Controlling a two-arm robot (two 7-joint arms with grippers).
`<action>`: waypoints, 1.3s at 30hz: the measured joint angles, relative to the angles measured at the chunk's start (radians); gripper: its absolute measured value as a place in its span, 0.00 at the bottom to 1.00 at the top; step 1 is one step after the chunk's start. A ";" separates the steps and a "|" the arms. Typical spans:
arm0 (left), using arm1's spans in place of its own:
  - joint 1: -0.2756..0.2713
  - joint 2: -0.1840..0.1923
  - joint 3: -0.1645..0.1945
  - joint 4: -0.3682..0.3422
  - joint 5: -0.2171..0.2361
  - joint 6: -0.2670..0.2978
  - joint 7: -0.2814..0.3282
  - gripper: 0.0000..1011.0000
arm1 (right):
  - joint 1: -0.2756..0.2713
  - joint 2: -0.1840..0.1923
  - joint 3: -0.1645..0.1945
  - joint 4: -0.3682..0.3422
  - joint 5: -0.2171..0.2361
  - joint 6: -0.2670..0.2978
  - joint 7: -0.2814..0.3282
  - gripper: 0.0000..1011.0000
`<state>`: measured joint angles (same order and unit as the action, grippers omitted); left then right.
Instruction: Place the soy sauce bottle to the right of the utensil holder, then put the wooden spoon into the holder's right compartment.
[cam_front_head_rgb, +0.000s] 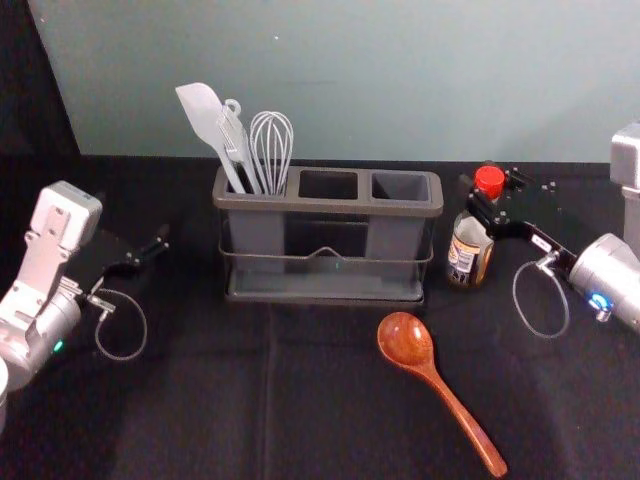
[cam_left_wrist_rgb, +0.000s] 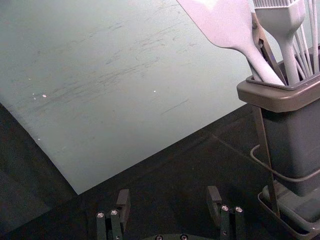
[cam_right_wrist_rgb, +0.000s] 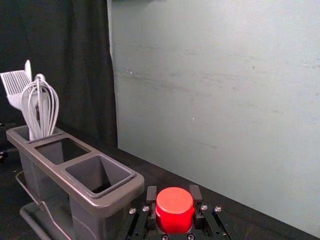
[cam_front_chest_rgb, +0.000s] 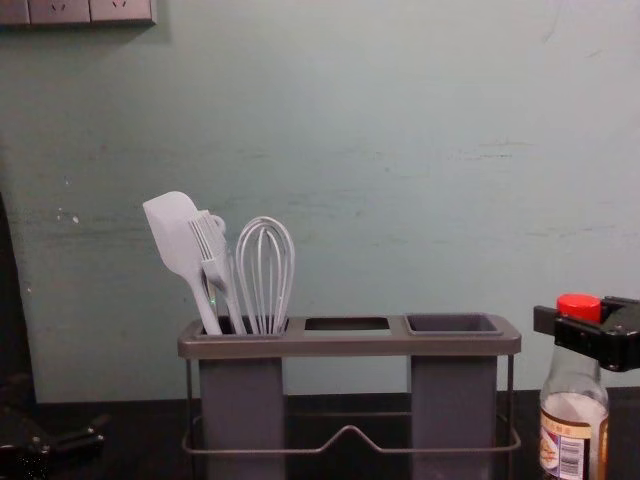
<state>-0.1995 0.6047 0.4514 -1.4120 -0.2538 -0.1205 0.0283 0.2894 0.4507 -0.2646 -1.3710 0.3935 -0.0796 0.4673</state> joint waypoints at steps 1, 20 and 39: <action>0.000 0.000 0.000 0.000 0.000 0.000 0.000 0.99 | 0.002 -0.001 -0.001 0.003 0.000 0.000 0.002 0.39; 0.000 0.000 0.000 0.000 0.000 0.000 0.000 0.99 | 0.021 -0.011 -0.009 0.036 -0.001 -0.002 0.012 0.39; 0.000 0.000 0.000 0.000 0.000 0.000 0.000 0.99 | 0.018 -0.010 -0.007 0.032 -0.001 0.000 0.012 0.87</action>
<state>-0.1995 0.6047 0.4513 -1.4120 -0.2539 -0.1206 0.0283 0.3076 0.4408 -0.2715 -1.3393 0.3925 -0.0797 0.4794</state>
